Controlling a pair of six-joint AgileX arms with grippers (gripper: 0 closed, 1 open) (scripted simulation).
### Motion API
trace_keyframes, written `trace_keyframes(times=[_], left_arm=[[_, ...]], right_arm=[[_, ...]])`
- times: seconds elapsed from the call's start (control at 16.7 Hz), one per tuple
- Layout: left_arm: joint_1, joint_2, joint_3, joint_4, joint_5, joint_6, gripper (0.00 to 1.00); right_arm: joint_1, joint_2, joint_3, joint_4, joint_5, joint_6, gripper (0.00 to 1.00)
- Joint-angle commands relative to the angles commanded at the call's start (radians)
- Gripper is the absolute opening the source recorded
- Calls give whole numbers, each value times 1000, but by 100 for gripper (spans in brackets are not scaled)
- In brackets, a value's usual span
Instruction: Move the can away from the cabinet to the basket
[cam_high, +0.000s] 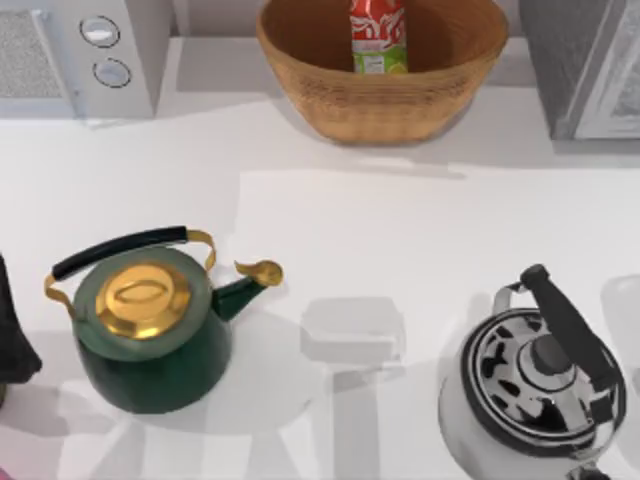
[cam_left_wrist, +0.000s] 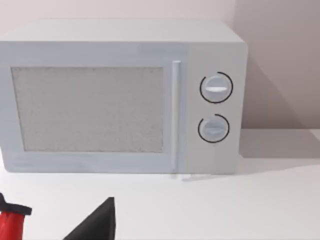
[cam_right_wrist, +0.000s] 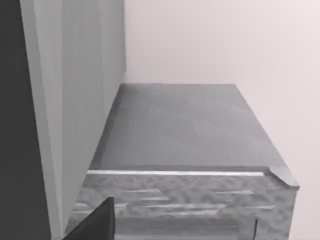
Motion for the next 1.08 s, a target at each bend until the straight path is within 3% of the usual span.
trace_keyframes(times=[0.72,0.9,1.08], left_arm=[[0,0,0,0,0,0,100],[0,0,0,0,0,0,100],[0,0,0,0,0,0,100]], right_arm=[[1023,-31,-16,-45,1026,-12,100],[1193,-49,-34,-49,1195,-14,100],[1267,-59,-44,-51,1269,-16,100]])
